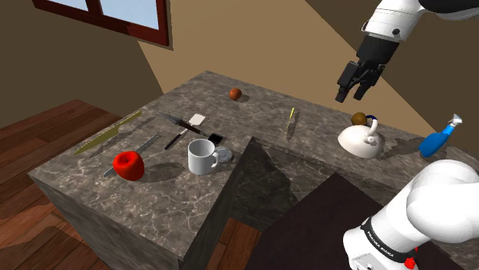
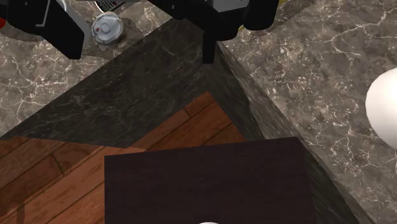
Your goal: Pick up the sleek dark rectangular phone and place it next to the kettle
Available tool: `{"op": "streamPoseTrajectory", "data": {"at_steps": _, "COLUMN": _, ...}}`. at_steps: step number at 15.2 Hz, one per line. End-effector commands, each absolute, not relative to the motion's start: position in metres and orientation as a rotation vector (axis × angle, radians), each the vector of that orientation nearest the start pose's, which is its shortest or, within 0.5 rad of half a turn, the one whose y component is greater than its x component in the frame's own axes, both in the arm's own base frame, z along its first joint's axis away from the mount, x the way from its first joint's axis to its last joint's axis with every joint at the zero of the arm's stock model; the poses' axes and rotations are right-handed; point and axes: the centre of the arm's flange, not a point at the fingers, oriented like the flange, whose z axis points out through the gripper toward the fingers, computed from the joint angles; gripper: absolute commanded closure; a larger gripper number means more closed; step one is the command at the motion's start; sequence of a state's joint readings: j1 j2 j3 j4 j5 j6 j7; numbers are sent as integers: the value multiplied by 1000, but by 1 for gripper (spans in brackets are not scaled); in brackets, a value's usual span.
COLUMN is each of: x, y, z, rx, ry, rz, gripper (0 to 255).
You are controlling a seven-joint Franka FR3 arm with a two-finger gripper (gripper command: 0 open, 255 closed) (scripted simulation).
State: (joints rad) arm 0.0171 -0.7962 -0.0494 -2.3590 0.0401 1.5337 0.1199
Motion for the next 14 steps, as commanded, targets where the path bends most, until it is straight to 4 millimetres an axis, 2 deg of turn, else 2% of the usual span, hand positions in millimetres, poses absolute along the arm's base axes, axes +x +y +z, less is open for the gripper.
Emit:
{"op": "streamPoseTrajectory", "data": {"at_steps": 1, "x": 300, "y": -10, "z": 589, "rx": -3060, "ry": 208, "rz": 51, "gripper": 0}}
{"op": "streamPoseTrajectory", "data": {"at_steps": 14, "x": 397, "y": 84, "z": 484, "rx": -3027, "ry": 557, "rz": 38, "gripper": 0}}
